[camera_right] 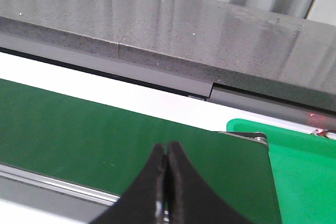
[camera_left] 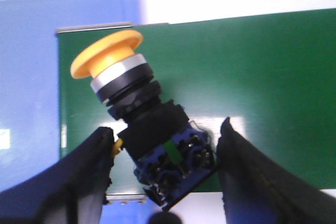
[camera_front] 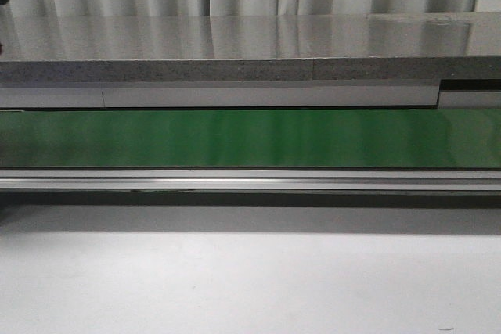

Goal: Move button from right to left
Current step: 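Lift the button off the belt and carry it over the blue tray, then lower the button into the blue tray and open the left gripper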

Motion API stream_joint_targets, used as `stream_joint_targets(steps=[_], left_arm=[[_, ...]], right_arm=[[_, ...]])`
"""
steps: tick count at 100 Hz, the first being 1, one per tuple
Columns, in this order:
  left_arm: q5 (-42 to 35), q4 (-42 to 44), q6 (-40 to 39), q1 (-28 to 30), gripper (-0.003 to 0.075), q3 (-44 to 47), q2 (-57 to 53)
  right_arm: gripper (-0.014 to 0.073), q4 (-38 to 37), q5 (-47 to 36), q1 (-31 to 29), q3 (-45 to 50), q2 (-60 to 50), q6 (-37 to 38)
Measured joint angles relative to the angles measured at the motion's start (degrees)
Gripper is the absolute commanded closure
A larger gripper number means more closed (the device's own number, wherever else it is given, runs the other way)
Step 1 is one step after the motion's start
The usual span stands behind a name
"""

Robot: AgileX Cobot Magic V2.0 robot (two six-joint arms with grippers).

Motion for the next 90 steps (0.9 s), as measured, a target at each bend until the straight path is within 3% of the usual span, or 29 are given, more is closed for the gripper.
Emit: stream_joint_targets(steps=[51,90], left_arm=[[-4.0,-1.2,9.8,19.0,0.0482,0.0,0.3],[-9.4,-8.1,21.1,23.2,0.0482,0.0,10.2]], right_arm=[[0.0658,0.0,0.0,0.0,0.0,0.0,0.0],[0.0658,0.0,0.0,0.0,0.0,0.0,0.0]])
